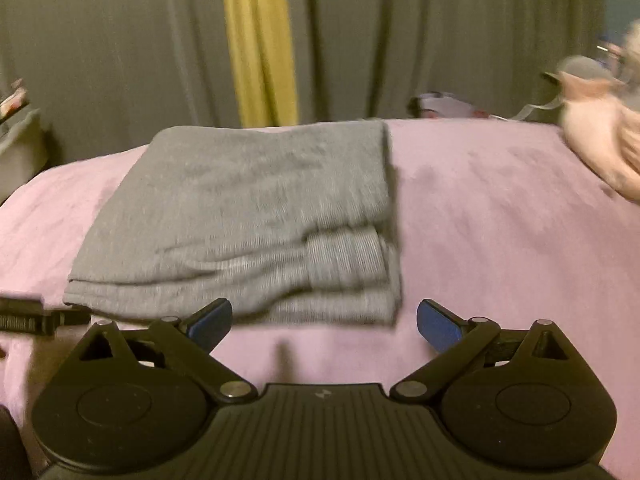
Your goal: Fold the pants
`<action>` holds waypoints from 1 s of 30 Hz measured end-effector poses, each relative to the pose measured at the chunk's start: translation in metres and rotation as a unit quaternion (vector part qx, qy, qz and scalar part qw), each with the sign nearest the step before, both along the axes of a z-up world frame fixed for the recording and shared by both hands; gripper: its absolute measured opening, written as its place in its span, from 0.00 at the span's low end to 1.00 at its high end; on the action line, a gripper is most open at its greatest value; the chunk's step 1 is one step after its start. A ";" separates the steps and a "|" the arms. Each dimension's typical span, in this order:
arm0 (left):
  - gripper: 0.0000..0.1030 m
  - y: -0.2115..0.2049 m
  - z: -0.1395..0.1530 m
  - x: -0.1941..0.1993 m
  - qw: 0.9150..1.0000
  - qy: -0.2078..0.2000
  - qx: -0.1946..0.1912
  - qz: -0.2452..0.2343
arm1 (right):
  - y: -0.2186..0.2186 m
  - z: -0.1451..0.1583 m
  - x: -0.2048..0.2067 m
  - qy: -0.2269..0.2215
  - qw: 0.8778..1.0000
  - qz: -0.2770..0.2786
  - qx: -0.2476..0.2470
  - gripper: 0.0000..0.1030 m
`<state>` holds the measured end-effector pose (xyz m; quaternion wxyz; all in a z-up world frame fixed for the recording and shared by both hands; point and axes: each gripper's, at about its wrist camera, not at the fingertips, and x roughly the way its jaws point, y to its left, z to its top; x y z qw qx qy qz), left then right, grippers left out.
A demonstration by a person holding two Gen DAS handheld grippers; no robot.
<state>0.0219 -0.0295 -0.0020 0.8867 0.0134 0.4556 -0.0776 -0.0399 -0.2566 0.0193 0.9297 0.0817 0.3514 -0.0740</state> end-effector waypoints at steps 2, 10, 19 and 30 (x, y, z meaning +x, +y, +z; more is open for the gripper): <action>0.99 -0.002 -0.004 -0.021 1.000 0.008 -0.008 0.007 | 0.005 0.002 -0.017 0.000 1.000 -0.004 0.022 0.96; 0.99 -0.011 0.013 -0.066 0.999 -0.035 0.000 -0.009 | 0.022 0.036 -0.057 -0.069 0.997 0.009 0.036 0.96; 0.99 -0.002 0.022 -0.074 0.997 -0.070 -0.015 0.037 | 0.036 0.020 -0.043 0.013 1.000 0.006 0.028 0.96; 0.99 0.000 0.003 -0.062 0.997 -0.053 -0.009 0.052 | 0.050 -0.010 -0.036 0.016 0.998 -0.033 -0.050 0.96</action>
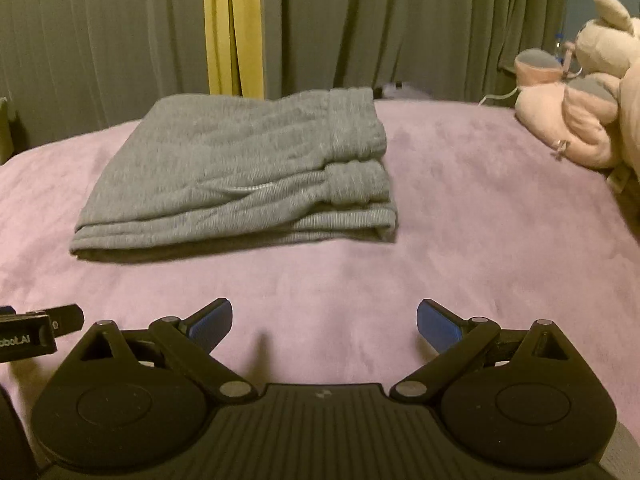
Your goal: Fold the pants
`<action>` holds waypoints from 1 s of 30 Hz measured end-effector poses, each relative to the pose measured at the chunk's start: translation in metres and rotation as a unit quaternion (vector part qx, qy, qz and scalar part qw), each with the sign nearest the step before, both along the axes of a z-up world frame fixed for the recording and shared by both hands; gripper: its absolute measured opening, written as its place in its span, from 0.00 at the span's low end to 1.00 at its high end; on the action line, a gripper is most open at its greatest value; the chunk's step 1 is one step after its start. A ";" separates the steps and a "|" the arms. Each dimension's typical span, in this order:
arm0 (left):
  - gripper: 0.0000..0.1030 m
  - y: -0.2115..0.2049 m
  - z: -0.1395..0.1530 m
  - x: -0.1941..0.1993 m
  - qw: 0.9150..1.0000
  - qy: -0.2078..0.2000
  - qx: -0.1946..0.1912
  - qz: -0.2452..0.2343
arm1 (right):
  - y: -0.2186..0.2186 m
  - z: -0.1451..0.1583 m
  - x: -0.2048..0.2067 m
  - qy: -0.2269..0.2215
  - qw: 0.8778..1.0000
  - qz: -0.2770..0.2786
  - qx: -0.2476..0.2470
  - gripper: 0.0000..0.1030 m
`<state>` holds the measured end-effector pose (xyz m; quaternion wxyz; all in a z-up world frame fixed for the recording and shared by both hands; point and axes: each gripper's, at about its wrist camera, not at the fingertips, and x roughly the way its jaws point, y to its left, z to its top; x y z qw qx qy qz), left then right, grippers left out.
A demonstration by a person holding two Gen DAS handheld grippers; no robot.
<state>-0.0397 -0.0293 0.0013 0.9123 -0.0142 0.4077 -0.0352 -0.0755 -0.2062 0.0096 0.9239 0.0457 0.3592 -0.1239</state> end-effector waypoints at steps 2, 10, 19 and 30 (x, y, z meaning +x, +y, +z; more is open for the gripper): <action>0.99 0.002 -0.004 0.003 1.000 0.006 0.002 0.007 | 0.000 -0.001 0.002 0.000 1.000 -0.002 -0.004 0.96; 1.00 0.011 -0.012 0.012 0.999 0.018 -0.020 0.025 | 0.003 -0.004 0.012 -0.003 1.000 0.018 -0.012 0.96; 1.00 -0.004 -0.025 0.019 0.999 0.025 0.019 -0.001 | 0.005 -0.011 0.025 0.003 0.999 0.027 -0.021 0.96; 1.00 -0.019 -0.030 0.021 0.998 0.015 0.033 -0.048 | -0.012 -0.014 0.028 0.001 1.000 -0.011 0.011 0.96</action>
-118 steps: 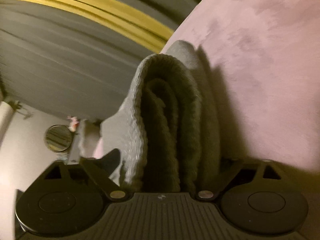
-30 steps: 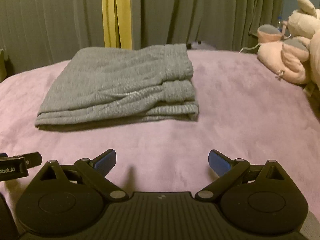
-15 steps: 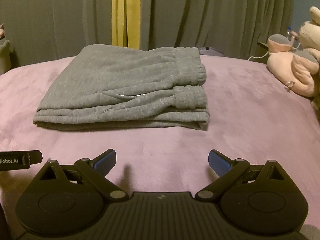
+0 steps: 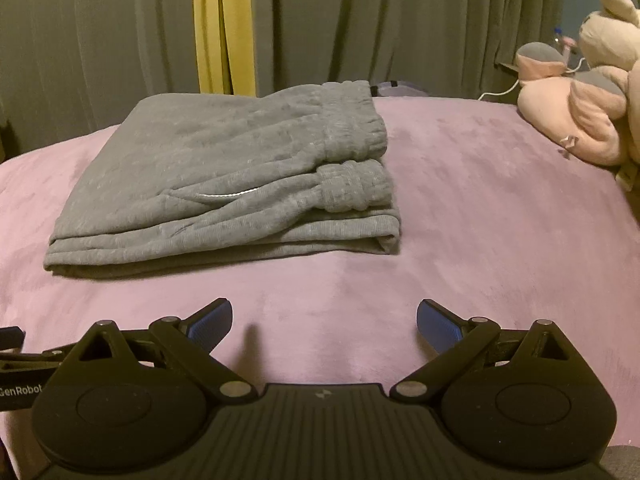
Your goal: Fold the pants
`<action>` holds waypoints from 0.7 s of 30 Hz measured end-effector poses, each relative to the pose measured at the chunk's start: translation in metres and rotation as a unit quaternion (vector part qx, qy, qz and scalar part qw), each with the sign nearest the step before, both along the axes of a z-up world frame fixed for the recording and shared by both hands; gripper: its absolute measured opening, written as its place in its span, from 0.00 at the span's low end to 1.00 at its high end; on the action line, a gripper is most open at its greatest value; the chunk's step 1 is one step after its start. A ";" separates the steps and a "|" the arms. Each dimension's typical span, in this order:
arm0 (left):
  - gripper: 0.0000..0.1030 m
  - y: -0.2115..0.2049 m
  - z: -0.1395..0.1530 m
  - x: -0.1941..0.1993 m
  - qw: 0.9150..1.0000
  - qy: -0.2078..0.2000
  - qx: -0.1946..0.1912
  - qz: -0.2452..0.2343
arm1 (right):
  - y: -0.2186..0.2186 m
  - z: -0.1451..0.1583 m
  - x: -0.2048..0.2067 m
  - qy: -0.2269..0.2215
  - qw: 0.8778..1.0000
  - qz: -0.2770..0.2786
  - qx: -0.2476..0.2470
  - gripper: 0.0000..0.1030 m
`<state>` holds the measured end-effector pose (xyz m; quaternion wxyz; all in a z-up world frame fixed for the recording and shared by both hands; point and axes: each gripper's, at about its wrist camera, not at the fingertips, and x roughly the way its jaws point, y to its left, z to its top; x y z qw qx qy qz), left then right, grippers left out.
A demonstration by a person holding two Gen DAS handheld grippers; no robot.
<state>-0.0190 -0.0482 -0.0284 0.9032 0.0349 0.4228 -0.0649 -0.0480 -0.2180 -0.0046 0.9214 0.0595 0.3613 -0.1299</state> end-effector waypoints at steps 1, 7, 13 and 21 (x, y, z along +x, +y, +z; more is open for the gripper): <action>1.00 0.000 0.000 0.000 1.000 0.000 0.000 -0.001 | 0.000 0.000 0.000 0.000 1.000 0.000 -0.001 0.96; 1.00 -0.001 -0.001 0.004 1.000 0.002 -0.006 -0.001 | 0.001 -0.001 0.001 0.003 1.000 -0.001 -0.007 0.96; 1.00 -0.001 -0.001 0.004 1.000 0.003 -0.008 -0.001 | 0.000 -0.002 0.002 0.005 1.000 -0.006 -0.006 0.96; 1.00 -0.001 -0.001 0.003 1.000 0.002 -0.008 -0.001 | 0.001 -0.003 0.003 0.006 1.000 -0.005 -0.009 0.96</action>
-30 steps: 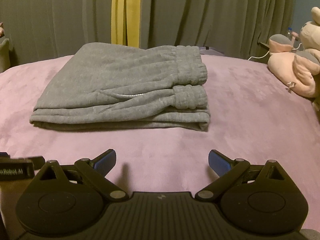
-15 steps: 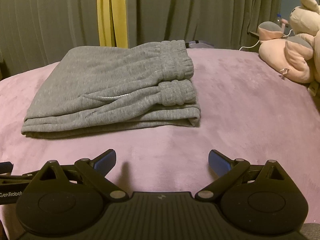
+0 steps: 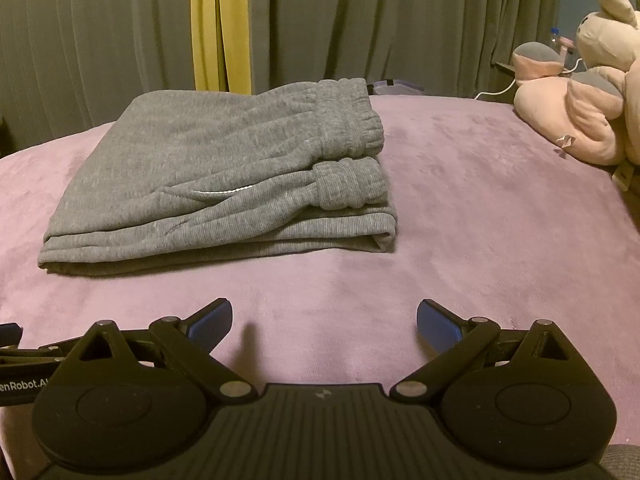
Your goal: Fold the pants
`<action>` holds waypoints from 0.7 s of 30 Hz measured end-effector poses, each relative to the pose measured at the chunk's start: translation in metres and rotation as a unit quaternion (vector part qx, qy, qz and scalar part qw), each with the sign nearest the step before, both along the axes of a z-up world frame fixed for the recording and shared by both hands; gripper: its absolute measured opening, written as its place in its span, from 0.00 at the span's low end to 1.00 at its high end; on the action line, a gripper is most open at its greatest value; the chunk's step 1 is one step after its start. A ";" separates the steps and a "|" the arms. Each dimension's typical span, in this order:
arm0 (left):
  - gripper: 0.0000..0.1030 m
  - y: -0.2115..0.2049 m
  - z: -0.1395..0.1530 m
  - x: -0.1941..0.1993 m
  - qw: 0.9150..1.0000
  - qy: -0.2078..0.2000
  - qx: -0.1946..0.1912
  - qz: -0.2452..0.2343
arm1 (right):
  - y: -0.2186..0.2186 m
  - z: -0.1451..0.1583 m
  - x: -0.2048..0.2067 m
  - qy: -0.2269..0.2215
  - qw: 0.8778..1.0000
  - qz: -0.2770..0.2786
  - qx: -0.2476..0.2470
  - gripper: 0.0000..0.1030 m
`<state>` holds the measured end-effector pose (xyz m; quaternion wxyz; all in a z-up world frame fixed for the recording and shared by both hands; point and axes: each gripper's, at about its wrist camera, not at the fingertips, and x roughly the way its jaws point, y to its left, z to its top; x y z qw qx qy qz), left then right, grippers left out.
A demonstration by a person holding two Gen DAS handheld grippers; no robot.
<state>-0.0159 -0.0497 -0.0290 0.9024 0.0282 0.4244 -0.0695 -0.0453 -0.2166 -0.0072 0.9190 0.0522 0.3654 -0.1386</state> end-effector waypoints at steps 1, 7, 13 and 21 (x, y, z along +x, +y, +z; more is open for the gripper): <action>1.00 0.000 0.000 0.000 1.000 0.000 0.000 0.000 | 0.000 0.000 0.000 0.000 1.000 0.000 0.000 0.96; 1.00 0.000 0.000 0.000 1.000 0.000 0.001 0.000 | 0.000 0.000 0.000 0.001 1.000 -0.001 0.000 0.96; 1.00 -0.001 0.000 -0.001 1.000 -0.001 0.002 -0.001 | 0.000 -0.001 0.001 0.001 1.000 -0.001 0.000 0.96; 1.00 -0.001 0.000 0.000 1.000 -0.001 0.002 -0.001 | 0.000 -0.001 0.001 0.002 1.000 -0.002 -0.001 0.96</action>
